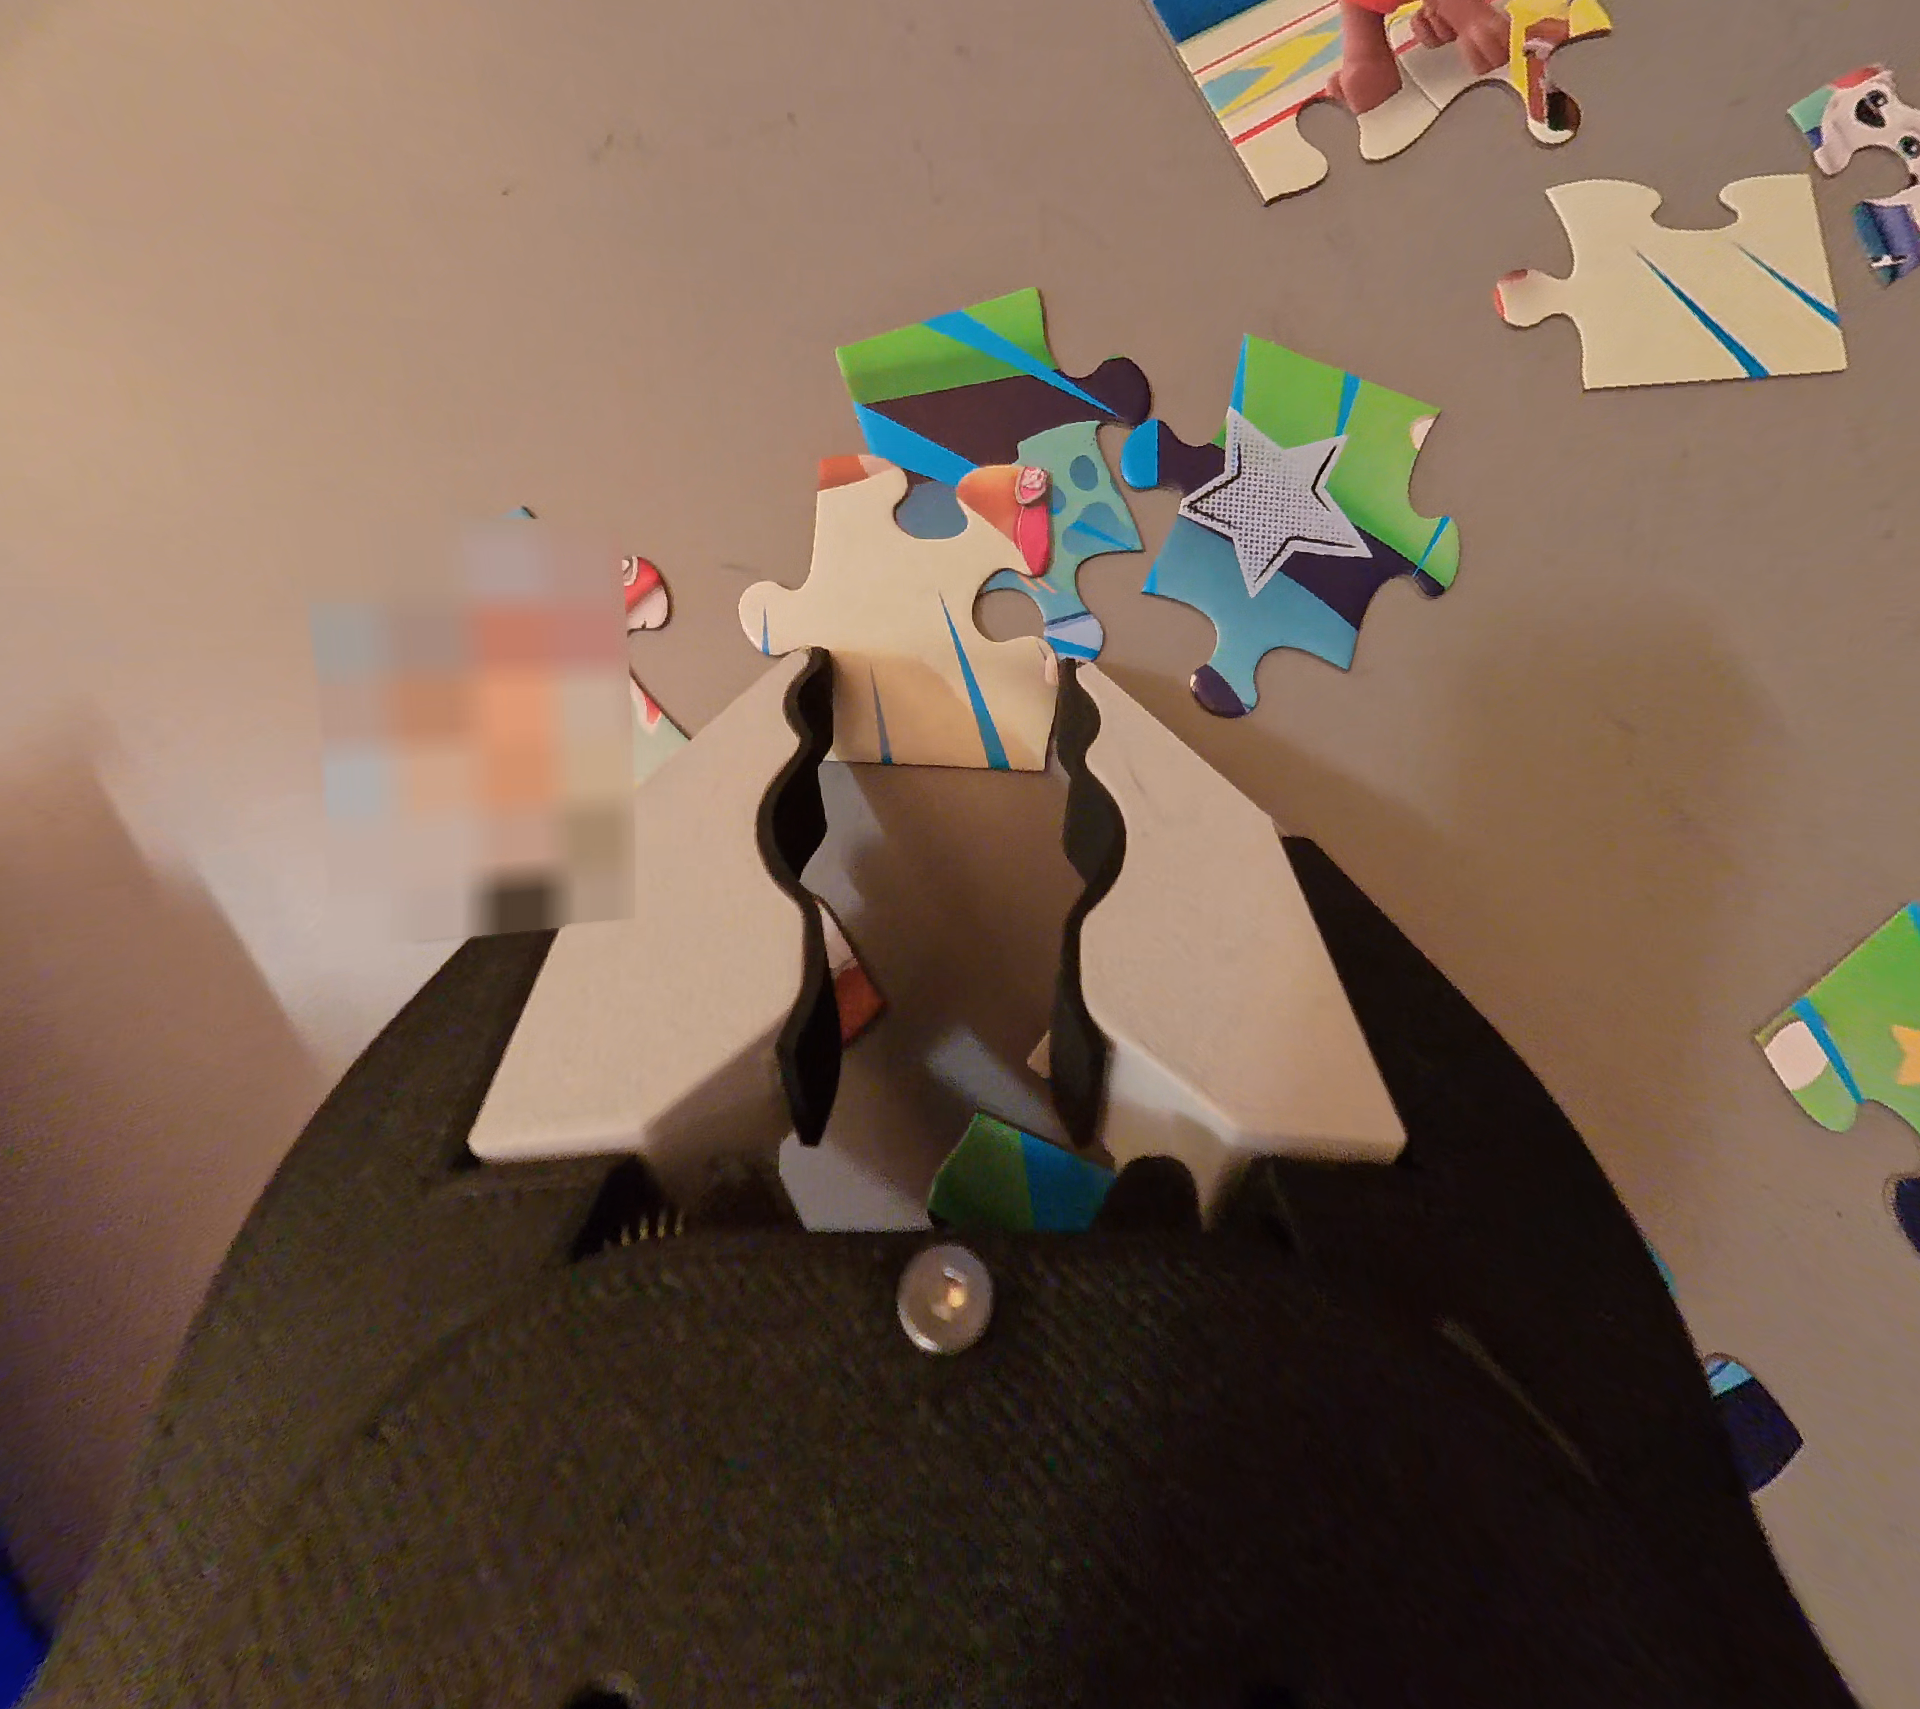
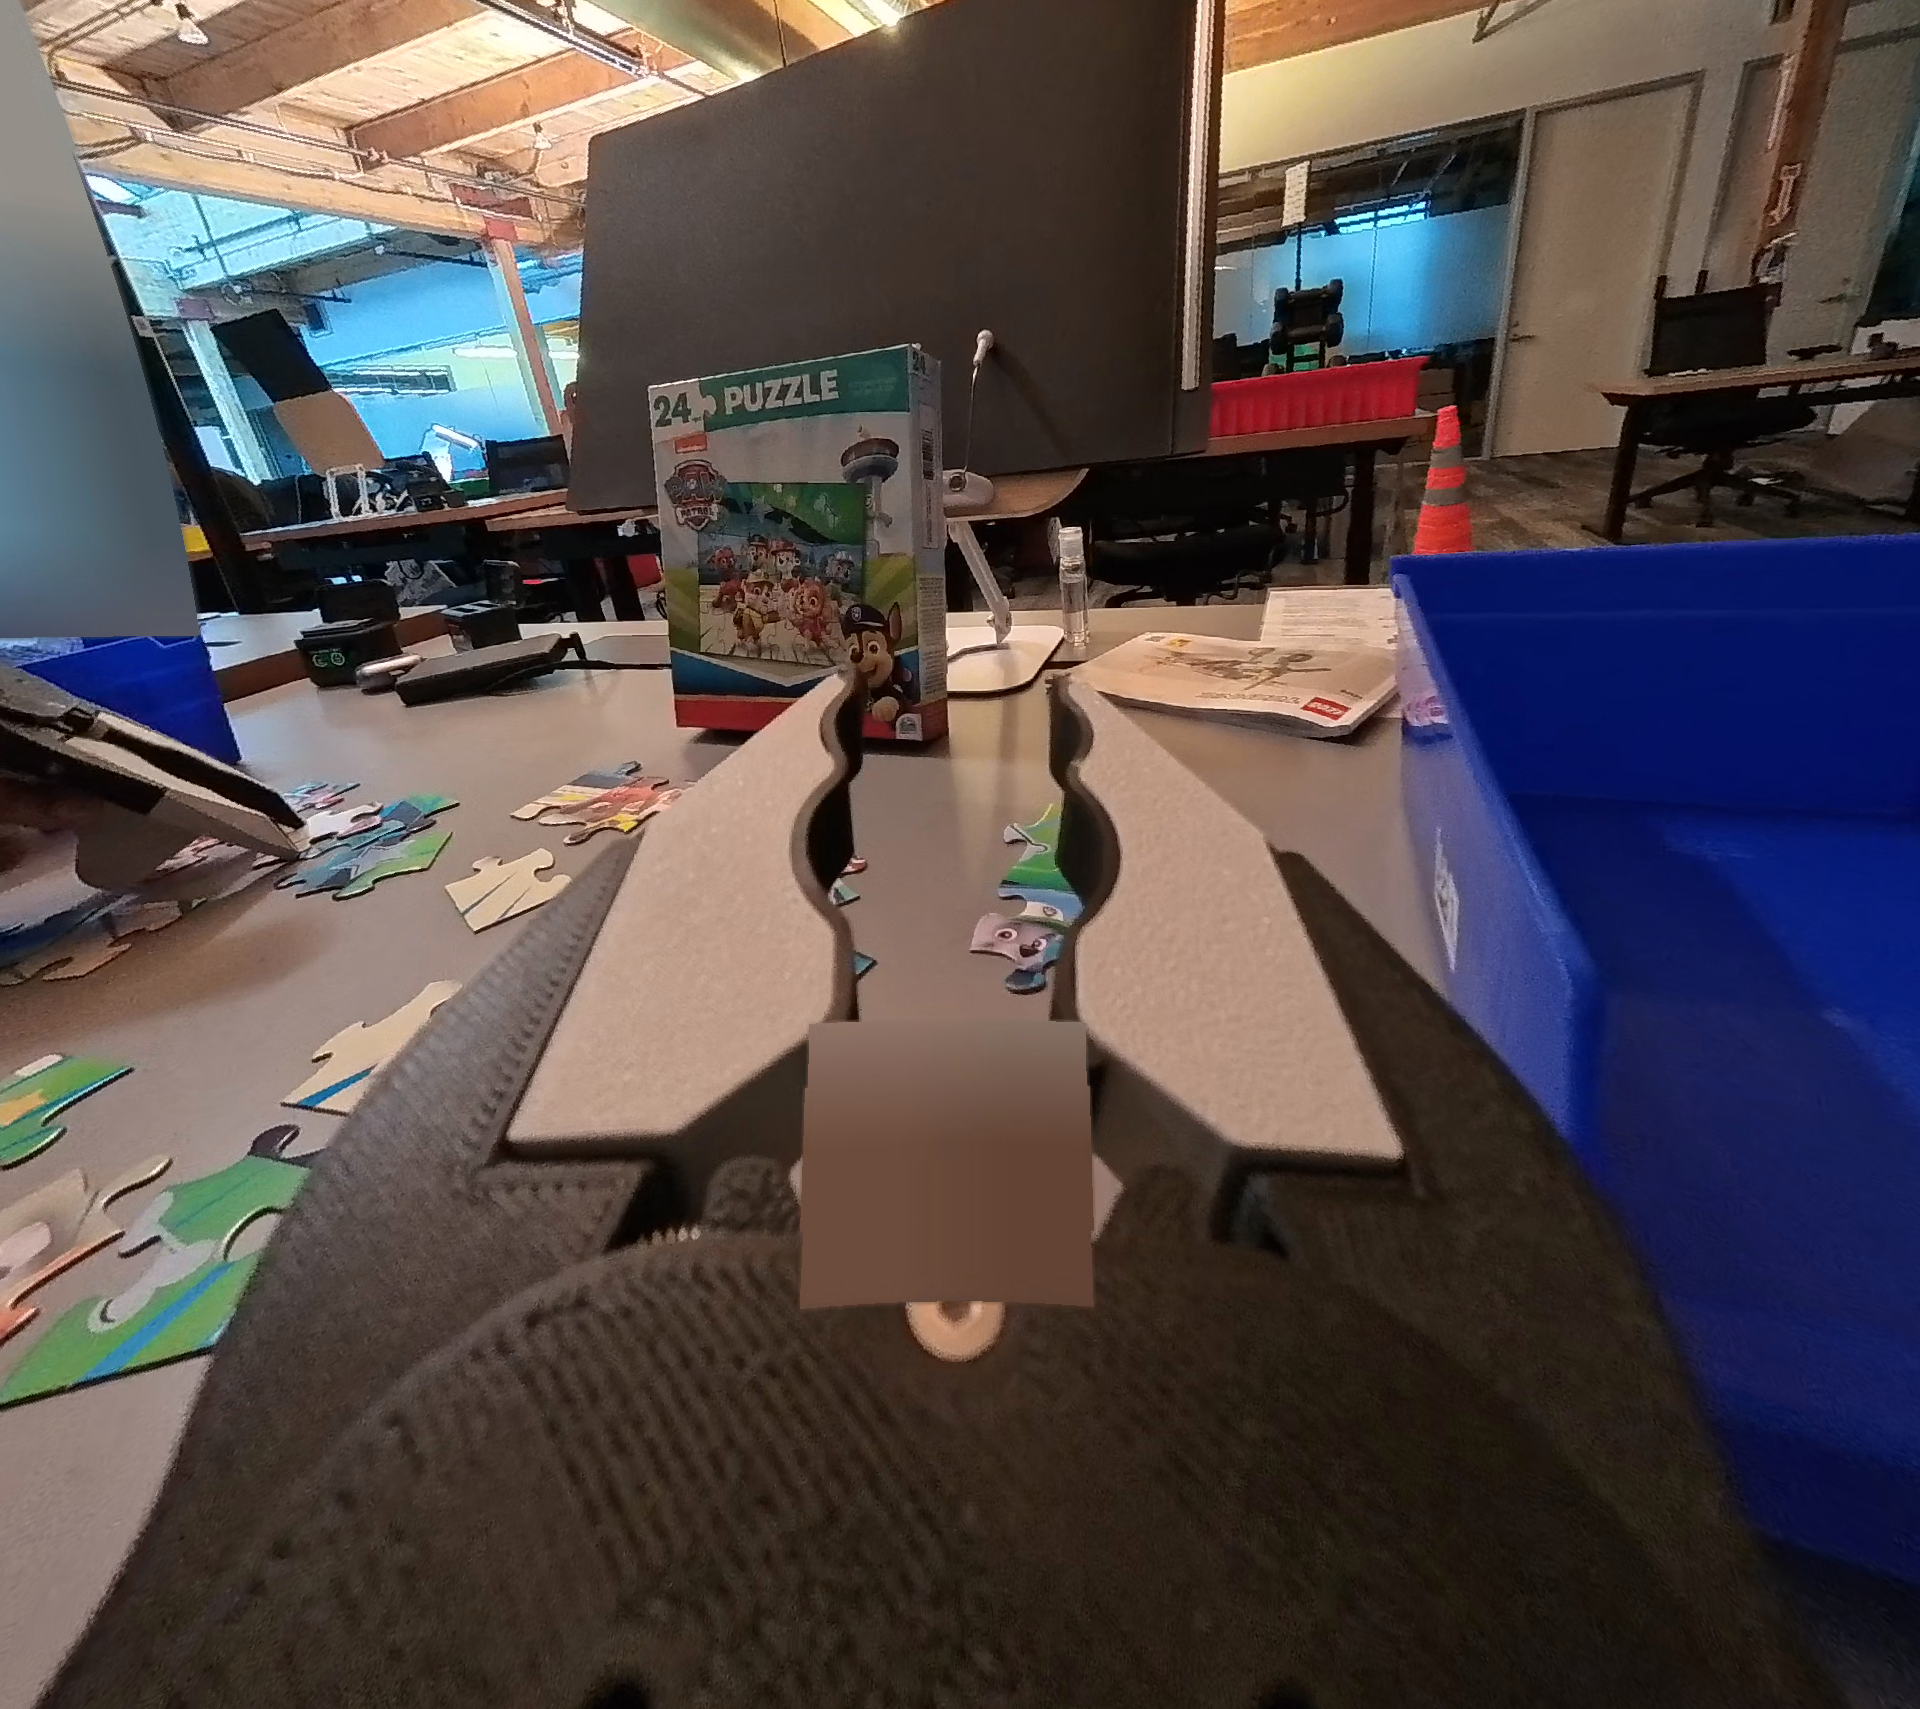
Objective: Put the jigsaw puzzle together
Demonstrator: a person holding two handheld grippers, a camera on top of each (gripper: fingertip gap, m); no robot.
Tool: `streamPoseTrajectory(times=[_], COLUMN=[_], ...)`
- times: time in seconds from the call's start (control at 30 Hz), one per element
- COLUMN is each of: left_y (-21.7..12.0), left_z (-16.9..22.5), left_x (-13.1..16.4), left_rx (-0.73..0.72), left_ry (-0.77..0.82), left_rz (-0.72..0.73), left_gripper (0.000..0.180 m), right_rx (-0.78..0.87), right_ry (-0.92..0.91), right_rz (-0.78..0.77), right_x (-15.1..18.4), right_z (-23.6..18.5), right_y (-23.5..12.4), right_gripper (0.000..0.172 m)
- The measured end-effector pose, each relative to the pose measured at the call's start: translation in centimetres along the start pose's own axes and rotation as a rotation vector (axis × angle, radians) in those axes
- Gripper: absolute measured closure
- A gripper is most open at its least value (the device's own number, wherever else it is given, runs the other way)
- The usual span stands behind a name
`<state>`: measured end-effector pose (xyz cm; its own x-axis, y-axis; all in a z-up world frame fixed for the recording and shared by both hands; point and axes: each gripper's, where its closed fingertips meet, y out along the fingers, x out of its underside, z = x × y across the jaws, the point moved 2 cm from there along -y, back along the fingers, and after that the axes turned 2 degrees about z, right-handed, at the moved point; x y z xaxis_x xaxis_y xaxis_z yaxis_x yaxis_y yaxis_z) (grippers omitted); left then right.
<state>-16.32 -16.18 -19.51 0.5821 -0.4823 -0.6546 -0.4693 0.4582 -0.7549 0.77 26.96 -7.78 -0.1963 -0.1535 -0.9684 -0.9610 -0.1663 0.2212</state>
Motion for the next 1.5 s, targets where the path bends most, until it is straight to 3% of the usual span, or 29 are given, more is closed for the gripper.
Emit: streamPoseTrajectory(times=[0.33, 0.5, 0.67, 0.93, 1.07, 1.17, 1.37, 1.5], left_y=[-1.3, -2.7, -3.3, -1.2, 1.2, 3.7, 8.4, 9.4], left_z=[0.6, 2.9, 8.1, 20.9, 27.4, 30.6, 34.1, 35.2], left_x=[-1.2, -2.5, -4.9, -8.7, -10.0, -10.9, -13.0, -13.2], left_rx=[-0.001, 0.024, 0.113, 0.37, 0.491, 0.501, 0.481, 0.472], left_ry=[0.025, 0.079, 0.172, 0.375, 0.473, 0.569, 0.656, 0.684], left_rz=[0.057, 0.101, 0.162, 0.193, 0.15, 0.12, 0.08, 0.069], left_gripper=[0.139, 0.139, 0.139, 0.139, 0.139, 0.139, 0.139, 0.139], right_rx=[-0.002, -0.002, -0.001, 0.012, -0.058, -0.073, -0.045, -0.06], right_ry=[0.003, 0.001, -0.005, -0.031, 0.031, 0.063, -0.001, -0.078], right_rz=[0.002, 0.004, 0.012, 0.072, -0.162, -0.366, -0.681, -0.768], right_x=[0.0, -0.1, -0.2, -1.6, -0.2, 1.7, 6.9, 9.1], right_z=[0.0, 0.0, -0.1, -0.6, -0.7, -0.4, -0.2, -0.8], right_y=[0.0, 0.0, -0.1, -1.4, -0.7, -1.3, -2.4, -2.4], right_gripper=[0.138, 0.138, 0.138, 0.139, 0.127, 0.118, 0.112, 0.113])
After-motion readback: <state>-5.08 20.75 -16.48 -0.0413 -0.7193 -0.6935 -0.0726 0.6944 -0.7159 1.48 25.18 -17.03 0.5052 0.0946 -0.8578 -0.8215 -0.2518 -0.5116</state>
